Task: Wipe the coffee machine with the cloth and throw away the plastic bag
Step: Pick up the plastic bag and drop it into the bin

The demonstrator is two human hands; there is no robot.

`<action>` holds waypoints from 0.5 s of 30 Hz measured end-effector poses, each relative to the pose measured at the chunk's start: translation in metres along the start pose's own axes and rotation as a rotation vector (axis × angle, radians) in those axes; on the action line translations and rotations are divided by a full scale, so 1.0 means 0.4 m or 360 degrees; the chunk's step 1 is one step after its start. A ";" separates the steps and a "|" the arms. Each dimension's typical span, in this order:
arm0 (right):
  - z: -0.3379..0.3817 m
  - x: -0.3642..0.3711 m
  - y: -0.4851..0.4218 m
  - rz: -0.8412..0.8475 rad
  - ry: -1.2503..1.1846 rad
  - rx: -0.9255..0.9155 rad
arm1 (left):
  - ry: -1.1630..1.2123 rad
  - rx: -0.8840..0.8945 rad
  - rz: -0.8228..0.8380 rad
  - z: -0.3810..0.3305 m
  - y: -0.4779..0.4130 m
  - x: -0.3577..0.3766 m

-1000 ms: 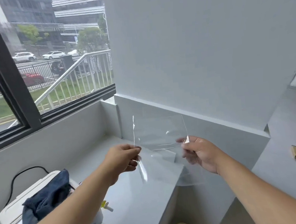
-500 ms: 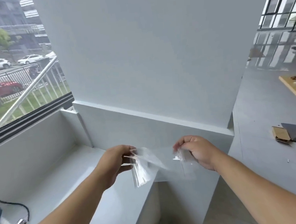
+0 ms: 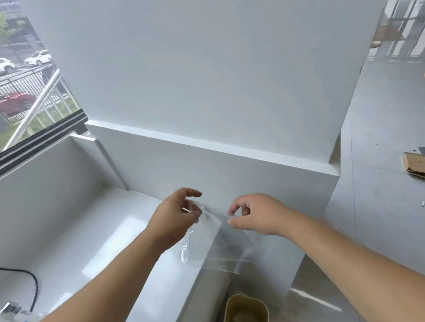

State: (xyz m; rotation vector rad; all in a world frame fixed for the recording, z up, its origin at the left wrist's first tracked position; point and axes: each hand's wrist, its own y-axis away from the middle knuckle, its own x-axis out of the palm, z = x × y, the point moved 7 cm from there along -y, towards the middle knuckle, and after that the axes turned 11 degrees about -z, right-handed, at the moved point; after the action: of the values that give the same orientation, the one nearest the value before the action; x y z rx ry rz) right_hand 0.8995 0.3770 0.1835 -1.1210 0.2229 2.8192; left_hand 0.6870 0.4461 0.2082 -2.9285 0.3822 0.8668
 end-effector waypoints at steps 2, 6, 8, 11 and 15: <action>0.008 0.038 -0.003 -0.0056 0.0344 -0.0120 | -0.0114 0.0032 0.0036 0.016 0.001 0.016; 0.020 0.121 0.008 -0.0092 0.0431 -0.0163 | -0.0281 0.0088 0.0080 0.066 0.014 0.042; 0.012 0.168 0.019 -0.0115 0.0391 -0.0145 | -0.0368 0.0139 0.0084 0.107 0.027 0.058; -0.019 0.245 0.042 -0.0203 0.0446 -0.0150 | -0.0662 0.0315 0.0109 0.186 0.052 0.091; -0.069 0.352 0.075 -0.0322 0.0553 -0.0196 | -0.0966 0.0330 0.0269 0.328 0.083 0.144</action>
State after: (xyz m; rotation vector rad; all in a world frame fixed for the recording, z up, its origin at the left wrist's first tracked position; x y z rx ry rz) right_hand 0.8119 0.3481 0.0696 -1.5606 -0.0397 2.4778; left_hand 0.6559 0.4184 0.0672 -2.3158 0.6222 1.5580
